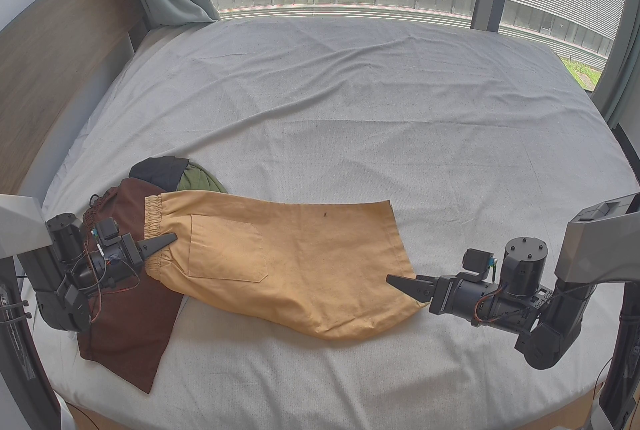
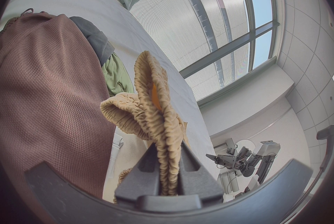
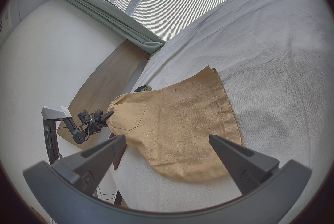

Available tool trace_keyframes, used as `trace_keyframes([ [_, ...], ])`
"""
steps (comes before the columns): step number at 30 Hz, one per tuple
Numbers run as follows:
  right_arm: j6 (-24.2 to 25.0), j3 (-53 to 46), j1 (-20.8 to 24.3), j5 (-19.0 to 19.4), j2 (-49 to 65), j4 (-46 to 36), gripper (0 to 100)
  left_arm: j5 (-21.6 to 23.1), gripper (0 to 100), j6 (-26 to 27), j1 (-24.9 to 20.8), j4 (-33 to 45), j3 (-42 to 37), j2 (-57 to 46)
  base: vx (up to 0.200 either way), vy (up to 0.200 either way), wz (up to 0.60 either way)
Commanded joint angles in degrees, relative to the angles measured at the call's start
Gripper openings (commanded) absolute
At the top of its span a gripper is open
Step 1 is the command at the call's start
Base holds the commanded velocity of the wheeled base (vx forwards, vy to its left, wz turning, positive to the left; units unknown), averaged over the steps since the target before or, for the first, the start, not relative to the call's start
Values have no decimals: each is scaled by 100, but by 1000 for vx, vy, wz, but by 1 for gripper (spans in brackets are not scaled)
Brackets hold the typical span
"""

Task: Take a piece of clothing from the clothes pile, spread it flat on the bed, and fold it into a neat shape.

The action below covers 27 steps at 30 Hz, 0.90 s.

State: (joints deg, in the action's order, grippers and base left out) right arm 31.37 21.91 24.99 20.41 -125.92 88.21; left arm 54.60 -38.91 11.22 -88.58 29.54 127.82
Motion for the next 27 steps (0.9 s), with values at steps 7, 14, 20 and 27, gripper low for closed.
trace_keyframes([
  [7, 1, -20, -3, -2, 41, 3, 100, -301, 0, -2, -445, -2, -36, -178, 0, 0, 0],
  [14, 1, -81, 23, -2, 120, 3, 100, -609, 0, -2, -875, -10, -71, -389, 0, 0, 0],
  [20, 1, -116, 67, -10, 129, 12, 100, -863, 0, -11, -1297, -10, -27, -363, 0, 0, 0],
  [27, 1, -125, 50, -2, 129, 12, 100, -1057, 0, -11, -1710, -2, 87, -293, 0, 0, 0],
])
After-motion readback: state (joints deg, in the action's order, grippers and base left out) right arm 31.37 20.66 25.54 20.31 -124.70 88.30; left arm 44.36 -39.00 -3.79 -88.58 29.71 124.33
